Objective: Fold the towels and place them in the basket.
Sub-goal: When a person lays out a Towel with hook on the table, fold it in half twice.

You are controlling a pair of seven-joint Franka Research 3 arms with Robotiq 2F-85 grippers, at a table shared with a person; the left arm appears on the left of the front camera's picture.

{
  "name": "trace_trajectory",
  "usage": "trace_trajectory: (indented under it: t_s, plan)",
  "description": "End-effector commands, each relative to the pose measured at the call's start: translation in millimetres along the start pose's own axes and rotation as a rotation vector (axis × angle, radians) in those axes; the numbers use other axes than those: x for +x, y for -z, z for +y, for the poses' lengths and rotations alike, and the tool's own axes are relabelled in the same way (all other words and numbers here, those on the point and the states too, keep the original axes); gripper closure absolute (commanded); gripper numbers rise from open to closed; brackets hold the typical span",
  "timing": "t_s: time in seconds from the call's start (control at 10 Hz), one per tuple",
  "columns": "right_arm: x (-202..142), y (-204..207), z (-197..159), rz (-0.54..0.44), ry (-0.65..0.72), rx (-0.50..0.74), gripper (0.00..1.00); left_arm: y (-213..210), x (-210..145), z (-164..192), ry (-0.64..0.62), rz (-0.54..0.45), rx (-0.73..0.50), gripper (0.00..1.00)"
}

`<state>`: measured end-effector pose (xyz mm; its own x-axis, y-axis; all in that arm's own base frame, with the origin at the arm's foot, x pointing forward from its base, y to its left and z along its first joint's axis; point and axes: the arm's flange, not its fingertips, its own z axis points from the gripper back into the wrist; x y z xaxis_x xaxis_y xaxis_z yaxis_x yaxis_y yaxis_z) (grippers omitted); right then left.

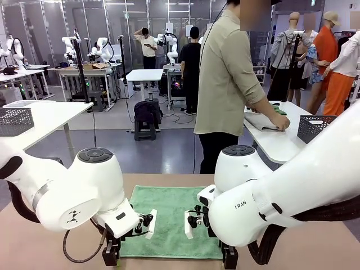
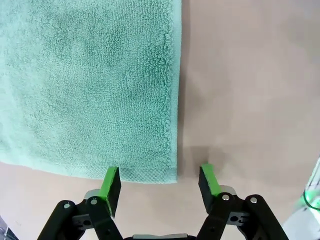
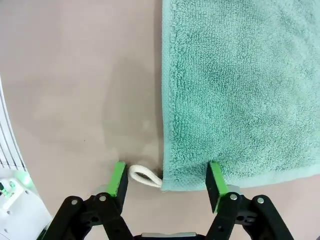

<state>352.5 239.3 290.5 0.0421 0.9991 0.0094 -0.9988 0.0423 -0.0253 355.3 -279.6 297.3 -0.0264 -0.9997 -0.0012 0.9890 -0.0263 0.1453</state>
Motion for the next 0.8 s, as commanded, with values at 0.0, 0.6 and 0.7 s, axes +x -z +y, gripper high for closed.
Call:
trace_trajectory:
  t_s: [0.0,0.6,0.7]
  plan:
    - [-3.3,6.4,-0.4,-0.010,-0.006,-0.019,0.21,9.3,-0.3,1.1,-0.008,-0.007,0.029,0.20]
    - [-4.9,6.2,-0.6,-0.015,0.005,-0.007,0.61,11.0,-3.2,2.0,-0.007,0.003,0.041,0.69]
    - [-5.1,6.5,-0.8,-0.017,0.006,-0.007,0.79,11.5,-3.5,2.6,-0.007,0.005,0.039,0.78]
